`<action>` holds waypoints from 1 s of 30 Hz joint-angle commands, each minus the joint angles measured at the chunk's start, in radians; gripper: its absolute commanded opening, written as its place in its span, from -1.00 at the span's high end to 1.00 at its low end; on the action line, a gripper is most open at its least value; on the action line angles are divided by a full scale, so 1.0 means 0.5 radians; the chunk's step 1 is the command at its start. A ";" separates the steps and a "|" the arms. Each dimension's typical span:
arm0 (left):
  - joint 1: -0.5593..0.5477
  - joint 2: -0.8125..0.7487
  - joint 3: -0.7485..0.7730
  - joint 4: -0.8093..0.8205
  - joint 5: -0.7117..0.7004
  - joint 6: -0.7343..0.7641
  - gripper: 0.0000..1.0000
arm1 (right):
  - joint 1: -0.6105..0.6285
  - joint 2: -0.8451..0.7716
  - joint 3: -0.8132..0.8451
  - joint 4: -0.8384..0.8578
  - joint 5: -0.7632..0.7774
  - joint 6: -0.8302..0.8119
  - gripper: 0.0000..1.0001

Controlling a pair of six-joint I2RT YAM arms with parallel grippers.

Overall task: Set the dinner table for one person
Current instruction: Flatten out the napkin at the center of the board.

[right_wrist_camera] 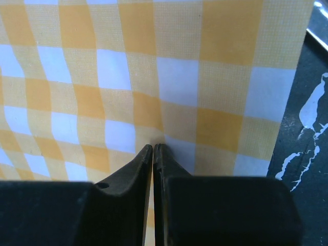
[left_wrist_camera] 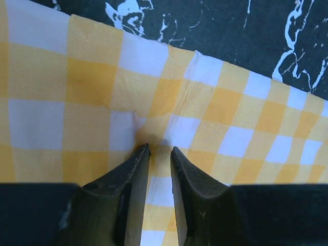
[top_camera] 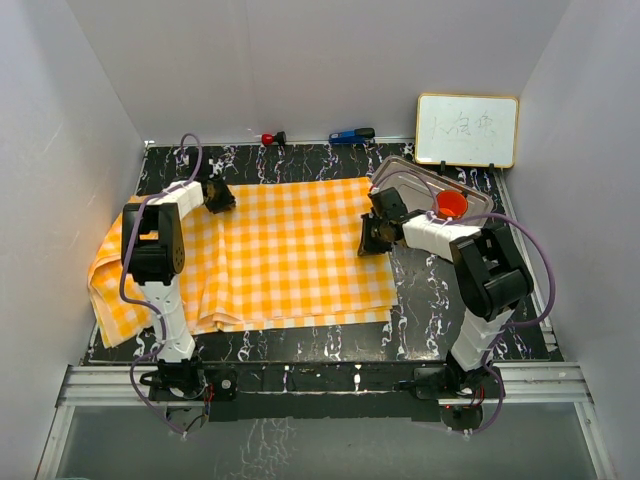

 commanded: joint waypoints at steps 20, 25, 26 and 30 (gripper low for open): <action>0.312 -0.102 -0.236 -0.354 -0.545 0.020 0.46 | 0.008 0.094 0.395 -0.141 0.217 -0.158 0.44; 0.305 -0.180 -0.252 -0.271 -0.315 0.041 0.29 | 0.011 0.072 0.446 -0.157 0.235 -0.164 0.34; 0.298 -0.206 -0.252 -0.260 -0.293 0.060 0.26 | 0.010 0.065 0.468 -0.167 0.245 -0.167 0.31; 0.245 -0.325 -0.205 -0.291 -0.283 0.116 0.15 | 0.011 0.047 0.532 -0.178 0.265 -0.178 0.23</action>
